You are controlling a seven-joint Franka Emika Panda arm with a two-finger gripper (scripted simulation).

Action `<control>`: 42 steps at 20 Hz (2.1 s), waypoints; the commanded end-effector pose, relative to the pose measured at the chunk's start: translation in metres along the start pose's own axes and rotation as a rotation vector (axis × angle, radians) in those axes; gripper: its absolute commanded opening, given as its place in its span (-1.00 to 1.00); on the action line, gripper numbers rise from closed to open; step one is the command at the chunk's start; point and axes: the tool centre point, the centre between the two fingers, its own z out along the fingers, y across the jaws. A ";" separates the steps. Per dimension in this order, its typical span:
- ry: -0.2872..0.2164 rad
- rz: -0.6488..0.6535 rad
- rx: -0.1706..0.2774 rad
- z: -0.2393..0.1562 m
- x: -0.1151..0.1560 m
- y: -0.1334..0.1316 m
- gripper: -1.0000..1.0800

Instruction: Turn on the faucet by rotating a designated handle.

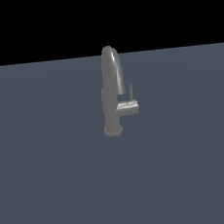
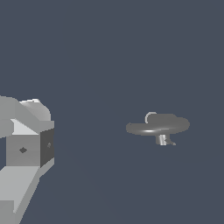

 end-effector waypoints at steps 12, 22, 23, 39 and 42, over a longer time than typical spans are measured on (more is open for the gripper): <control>-0.039 0.036 0.033 0.002 0.016 0.000 -1.00; -0.147 0.135 0.123 0.010 0.060 0.003 -1.00; -0.161 0.147 0.134 0.012 0.065 0.004 -1.00; -0.391 0.356 0.328 0.047 0.151 0.021 -1.00; -0.436 0.396 0.366 0.056 0.166 0.026 -1.00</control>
